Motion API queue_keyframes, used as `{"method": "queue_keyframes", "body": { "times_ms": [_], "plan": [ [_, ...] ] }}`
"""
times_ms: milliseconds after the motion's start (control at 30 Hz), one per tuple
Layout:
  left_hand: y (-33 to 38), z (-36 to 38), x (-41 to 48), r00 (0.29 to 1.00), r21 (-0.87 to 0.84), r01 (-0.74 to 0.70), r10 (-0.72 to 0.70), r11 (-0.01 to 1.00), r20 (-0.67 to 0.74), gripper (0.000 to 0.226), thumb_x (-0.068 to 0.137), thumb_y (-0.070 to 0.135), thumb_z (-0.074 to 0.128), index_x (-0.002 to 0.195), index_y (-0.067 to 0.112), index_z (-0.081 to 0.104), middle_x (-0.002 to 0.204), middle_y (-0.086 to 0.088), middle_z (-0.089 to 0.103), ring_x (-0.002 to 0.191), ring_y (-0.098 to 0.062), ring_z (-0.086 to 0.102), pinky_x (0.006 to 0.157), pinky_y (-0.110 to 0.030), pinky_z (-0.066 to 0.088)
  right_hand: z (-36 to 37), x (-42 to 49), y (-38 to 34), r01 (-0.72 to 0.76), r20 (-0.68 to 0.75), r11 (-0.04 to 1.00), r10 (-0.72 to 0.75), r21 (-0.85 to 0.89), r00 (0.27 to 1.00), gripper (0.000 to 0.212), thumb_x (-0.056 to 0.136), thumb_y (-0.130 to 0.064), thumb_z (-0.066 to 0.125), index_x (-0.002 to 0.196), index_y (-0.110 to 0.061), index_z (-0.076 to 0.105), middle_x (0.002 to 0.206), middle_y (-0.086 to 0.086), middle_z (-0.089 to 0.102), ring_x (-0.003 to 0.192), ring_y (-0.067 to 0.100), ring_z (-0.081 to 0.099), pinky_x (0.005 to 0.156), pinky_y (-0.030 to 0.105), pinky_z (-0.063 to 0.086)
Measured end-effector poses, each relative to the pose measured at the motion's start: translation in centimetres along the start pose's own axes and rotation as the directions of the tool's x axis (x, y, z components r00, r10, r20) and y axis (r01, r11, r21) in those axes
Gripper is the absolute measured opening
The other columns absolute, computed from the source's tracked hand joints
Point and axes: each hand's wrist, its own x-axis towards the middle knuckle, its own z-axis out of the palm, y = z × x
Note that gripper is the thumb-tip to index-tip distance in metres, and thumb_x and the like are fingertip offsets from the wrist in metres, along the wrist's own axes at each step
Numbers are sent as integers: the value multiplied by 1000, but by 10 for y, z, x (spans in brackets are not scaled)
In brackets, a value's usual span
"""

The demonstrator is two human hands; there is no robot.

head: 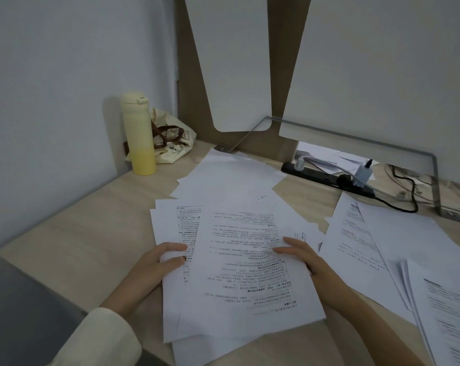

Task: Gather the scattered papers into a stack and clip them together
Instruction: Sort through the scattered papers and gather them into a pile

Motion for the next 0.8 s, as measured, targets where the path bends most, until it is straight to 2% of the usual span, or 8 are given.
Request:
{"method": "queue_keyframes", "body": {
  "times_ms": [167,267,333,467,533,600,733,800],
  "plan": [
    [2,2,1,1000,-17,1,-2,1000,-10,18,93,12,51,103,12,66,117,-4,64,97,-18,62,74,-26,49,-6,0,-12,-126,-158,991,119,-38,980,46,84,7,57,94,-36,71,110,-11,64,106,-3,58,83,1,39],
    [6,5,6,993,-171,94,-105,981,-60,34,95,36,41,98,13,67,114,-4,64,92,-18,62,77,-33,50,-16,6,-30,-205,-348,871,42,-447,937,14,89,-12,58,89,-7,71,86,5,70,80,19,65,69,24,48],
    [13,8,7,991,-302,88,-113,949,-68,42,96,38,37,109,9,64,110,-13,64,87,-23,62,76,-35,51,-20,9,-43,-208,-388,673,-127,-710,913,17,82,-17,68,68,-7,65,59,6,63,52,18,52,41,25,33],
    [23,12,7,994,-404,32,-73,914,-86,86,60,39,63,132,-3,41,120,-22,55,80,-26,57,45,-25,56,8,23,-82,-184,-308,504,-174,-844,935,31,52,-19,88,46,-17,58,34,-1,49,28,14,43,37,13,2],
    [23,12,5,990,-387,64,-107,920,-91,70,74,56,58,119,2,55,116,-22,61,84,-29,61,60,-34,60,34,34,-100,-106,-227,560,-150,-822,962,12,70,-22,76,66,-17,66,51,0,64,43,14,60,34,17,20],
    [17,9,4,987,-267,100,-130,958,-96,58,80,62,42,102,14,67,108,-17,68,89,-29,66,84,-43,55,61,49,-110,-147,-125,729,84,-668,989,24,93,-26,45,102,-13,63,90,7,71,81,22,66,61,27,44],
    [15,11,-3,994,-99,78,-85,992,-65,42,91,48,41,100,18,68,90,-3,72,73,-12,72,62,-21,55,104,79,-120,-339,-2,897,353,-284,936,47,89,-47,48,119,-11,55,106,8,66,95,26,64,80,31,51],
    [18,12,-4,995,-22,44,-45,999,-87,45,91,50,40,107,19,68,97,-7,72,83,-20,71,74,-27,56,113,86,-125,-412,168,911,406,0,898,58,87,-47,52,132,-12,44,99,5,64,84,22,67,75,32,56]
  ]
}}
